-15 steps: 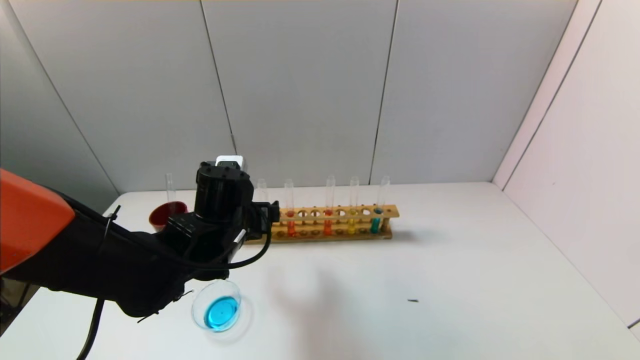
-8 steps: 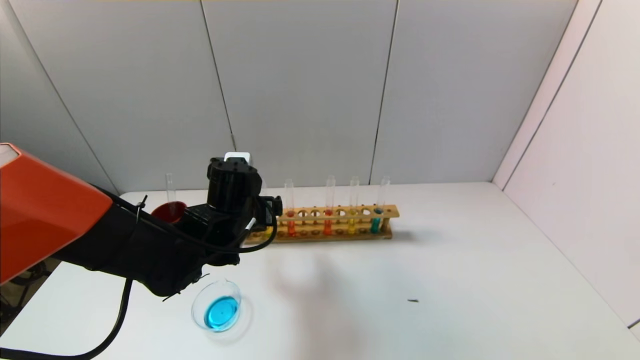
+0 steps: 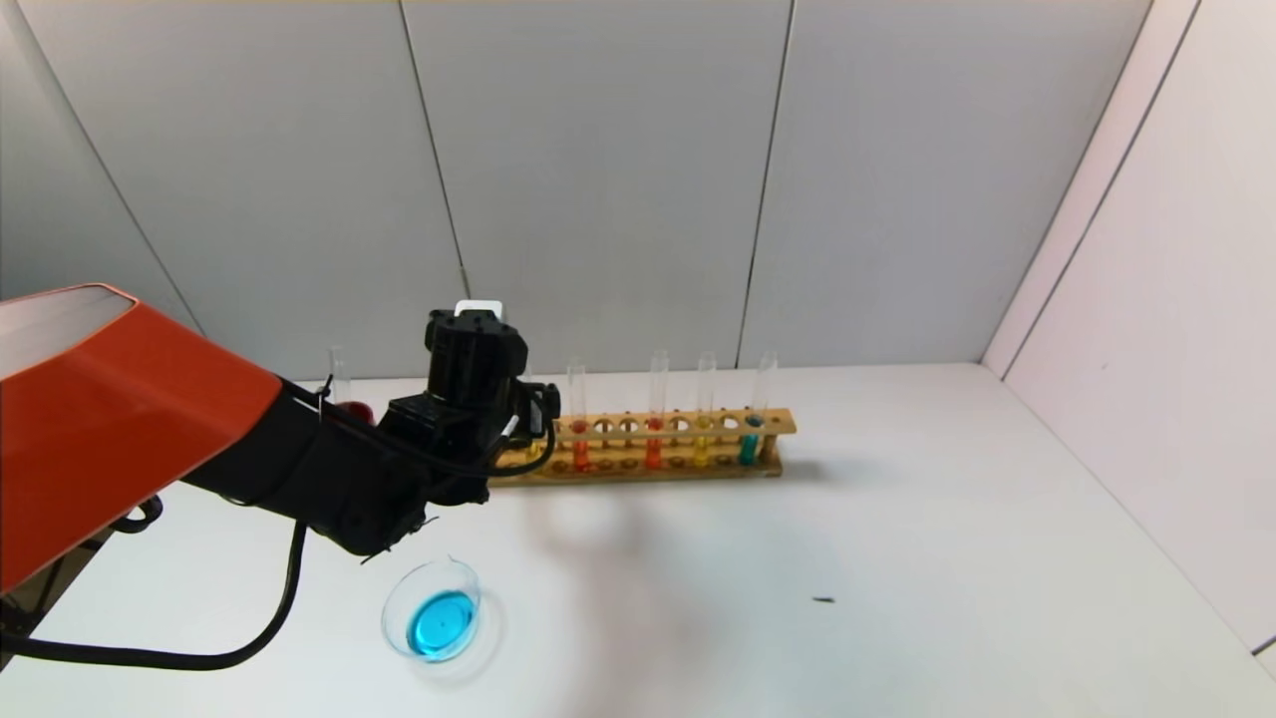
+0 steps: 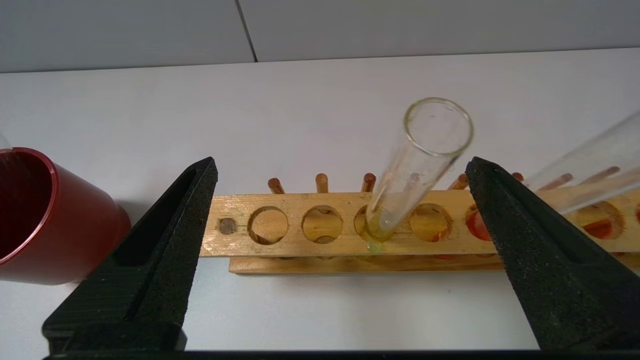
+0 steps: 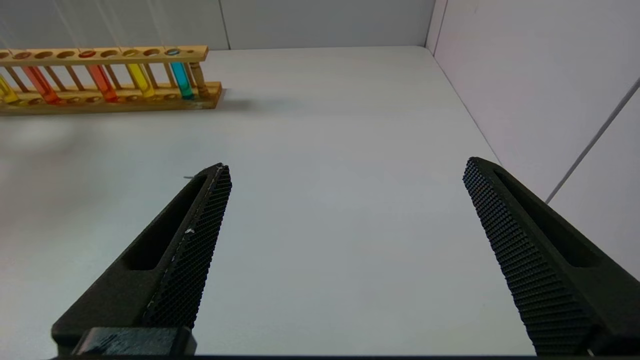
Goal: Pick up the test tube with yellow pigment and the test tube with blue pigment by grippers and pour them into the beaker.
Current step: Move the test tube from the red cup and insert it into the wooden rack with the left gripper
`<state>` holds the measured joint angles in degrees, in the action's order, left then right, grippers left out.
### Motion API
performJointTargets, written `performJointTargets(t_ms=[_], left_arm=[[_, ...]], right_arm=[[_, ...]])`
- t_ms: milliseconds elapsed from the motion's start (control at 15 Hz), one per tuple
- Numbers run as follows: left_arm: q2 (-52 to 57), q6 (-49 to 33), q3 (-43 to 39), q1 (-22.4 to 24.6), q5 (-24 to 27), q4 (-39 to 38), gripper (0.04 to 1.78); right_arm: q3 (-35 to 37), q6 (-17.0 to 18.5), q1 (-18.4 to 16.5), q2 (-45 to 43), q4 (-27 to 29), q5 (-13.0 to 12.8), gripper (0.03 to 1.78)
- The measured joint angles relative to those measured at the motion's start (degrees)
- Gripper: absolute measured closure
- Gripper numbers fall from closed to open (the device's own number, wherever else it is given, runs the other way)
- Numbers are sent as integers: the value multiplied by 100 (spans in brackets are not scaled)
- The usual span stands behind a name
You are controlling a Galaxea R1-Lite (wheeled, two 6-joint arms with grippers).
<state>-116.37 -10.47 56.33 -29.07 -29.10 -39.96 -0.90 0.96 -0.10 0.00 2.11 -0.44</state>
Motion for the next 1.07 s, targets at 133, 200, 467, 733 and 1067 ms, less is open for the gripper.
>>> performJointTargets(t_ms=[133,200,467,733,1067], left_arm=[[-89,2,74,63,50,-2,7],[-118,2,98,77,110,2,7],[-196,2,146,94,146,-4,7],[-236,0,213,94,145,5,8],[-240,0,216,41,143,-26,49]], right_arm=[[0,0,0,0,0,0,11],[0,0,0,0,0,0,11],[0,-2,0,0,0,0,11],[0,0,0,0,0,0,11],[2,-2,0,0,0,-2,11]])
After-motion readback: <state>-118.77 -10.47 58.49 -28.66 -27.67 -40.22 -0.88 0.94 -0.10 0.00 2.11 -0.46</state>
